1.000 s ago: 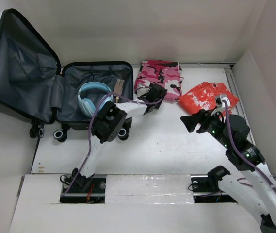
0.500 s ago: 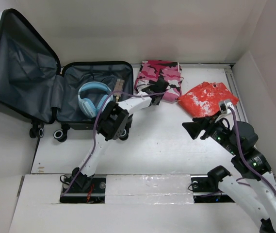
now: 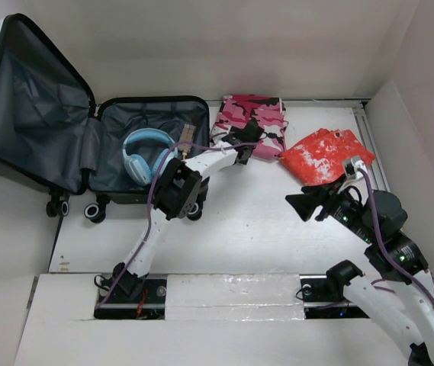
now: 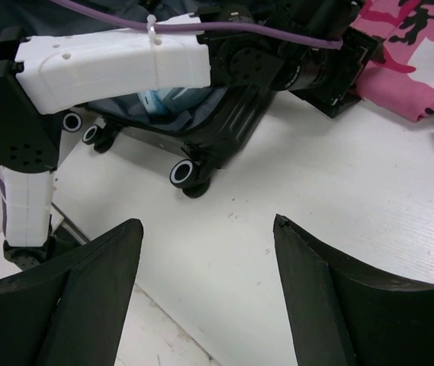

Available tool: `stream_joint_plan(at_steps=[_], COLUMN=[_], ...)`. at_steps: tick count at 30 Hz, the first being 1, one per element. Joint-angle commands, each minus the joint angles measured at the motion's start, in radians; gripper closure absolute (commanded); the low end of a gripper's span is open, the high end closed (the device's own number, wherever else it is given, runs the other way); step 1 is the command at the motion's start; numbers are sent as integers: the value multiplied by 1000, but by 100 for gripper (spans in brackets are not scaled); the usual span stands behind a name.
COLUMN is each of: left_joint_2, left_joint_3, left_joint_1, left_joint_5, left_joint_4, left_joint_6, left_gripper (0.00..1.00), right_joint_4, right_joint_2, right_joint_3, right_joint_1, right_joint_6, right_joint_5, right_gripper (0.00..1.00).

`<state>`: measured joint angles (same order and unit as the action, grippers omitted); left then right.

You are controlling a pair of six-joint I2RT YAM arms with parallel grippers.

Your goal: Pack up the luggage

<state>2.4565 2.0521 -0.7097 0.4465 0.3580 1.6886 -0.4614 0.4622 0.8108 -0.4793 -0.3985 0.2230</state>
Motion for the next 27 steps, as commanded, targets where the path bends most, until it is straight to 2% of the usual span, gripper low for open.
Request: stream_joint_plan(at_steps=[1,3,5,8,9,12,15,19,23,24,27], left_joint_2=[68,68,78,110,120,154,141,72,-5,-20,-44], left_joint_3=[86,98,98,147,166,244,205,93,57,57,138], left_joint_1=[12,22,36,50,59,59,59,59,46,46,76], left_joint_5=[47,38,20,11,11,11,1,17,34,-18,-142], left_joint_4=[277,311,299,299,299,308,259,67,-64,-97,-107], left_joint_6=[23,13,-1,-42,-52,-88,-131,-254,-485,-594,-729], left_gripper=[41,42,59,76,87,100,100,100,100,100,100], right_joint_4=[15,15,6,15,4,-5,-14,-23,-8,10,36], right_joint_2=[4,4,-7,-17,-17,-17,-17,-27,-27,-27,-2], right_joint_3=[51,51,62,76,76,103,123,123,114,114,105], right_joint_1=[-8,-8,-8,-8,-8,-8,-8,-8,-8,-8,-8], right_joint_6=[12,12,12,12,12,12,12,12,12,12,1], right_joint_5=[21,21,21,21,10,1,1,1,12,24,42], right_gripper=[25,25,25,25,25,25,25,25,25,25,25])
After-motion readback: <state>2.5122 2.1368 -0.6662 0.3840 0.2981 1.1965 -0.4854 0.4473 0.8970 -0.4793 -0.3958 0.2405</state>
